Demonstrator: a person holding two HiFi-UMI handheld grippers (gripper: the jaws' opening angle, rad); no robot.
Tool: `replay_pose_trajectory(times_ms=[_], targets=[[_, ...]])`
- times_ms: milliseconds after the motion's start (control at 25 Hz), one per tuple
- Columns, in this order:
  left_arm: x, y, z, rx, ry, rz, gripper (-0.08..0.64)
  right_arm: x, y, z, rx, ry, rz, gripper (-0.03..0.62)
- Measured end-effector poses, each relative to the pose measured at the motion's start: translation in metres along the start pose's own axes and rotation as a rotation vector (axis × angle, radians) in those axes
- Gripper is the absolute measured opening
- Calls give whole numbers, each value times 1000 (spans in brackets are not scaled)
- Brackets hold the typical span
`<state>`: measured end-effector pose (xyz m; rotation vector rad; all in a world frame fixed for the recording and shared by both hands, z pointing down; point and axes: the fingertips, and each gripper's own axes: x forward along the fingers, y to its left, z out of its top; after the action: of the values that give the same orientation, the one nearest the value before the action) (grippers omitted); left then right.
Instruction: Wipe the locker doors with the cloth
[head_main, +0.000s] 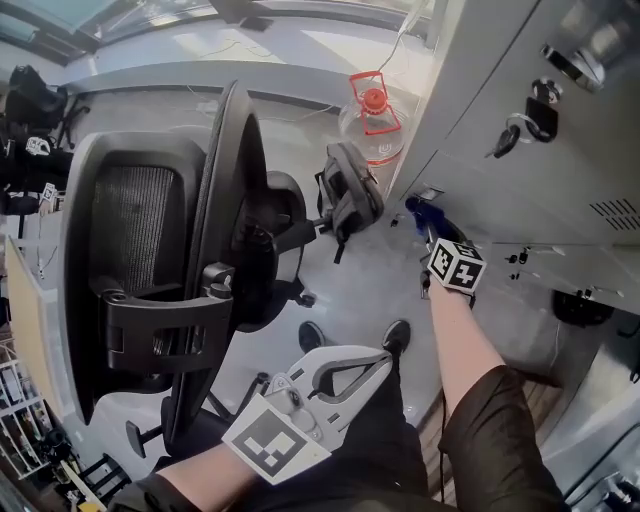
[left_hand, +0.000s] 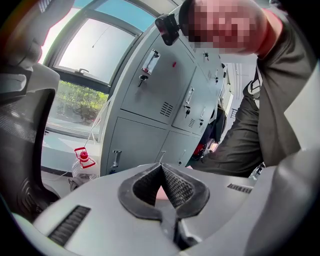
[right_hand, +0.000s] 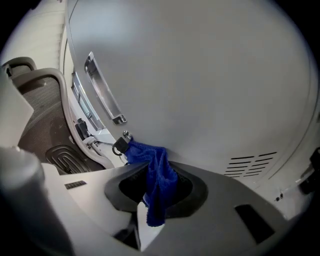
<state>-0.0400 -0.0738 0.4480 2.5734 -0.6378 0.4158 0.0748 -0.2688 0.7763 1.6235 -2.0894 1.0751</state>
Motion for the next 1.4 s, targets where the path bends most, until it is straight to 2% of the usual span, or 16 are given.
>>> replay_pose_trajectory(times_ms=[240, 440, 600, 720, 880, 1160, 1400], targets=[[19, -12, 6, 25, 4, -52, 8, -42, -49, 7, 20, -34, -38, 78], [33, -24, 8, 37, 13, -91, 6, -77, -102, 6, 35, -51, -120, 78], [36, -31, 10, 38, 12, -113, 8, -104, -140, 1, 137, -95, -213, 78], [36, -34, 8, 45, 27, -123, 8, -116, -153, -6, 193, -113, -253, 78], [29, -31, 11, 47, 17, -114, 8, -104, -128, -22, 154, -77, -216, 78], [9, -23, -5, 57, 66, -85, 8, -28, -28, -56, 88, 43, -70, 78], [-7, -7, -18, 32, 63, -30, 8, 35, 11, -57, 54, 95, -38, 78]])
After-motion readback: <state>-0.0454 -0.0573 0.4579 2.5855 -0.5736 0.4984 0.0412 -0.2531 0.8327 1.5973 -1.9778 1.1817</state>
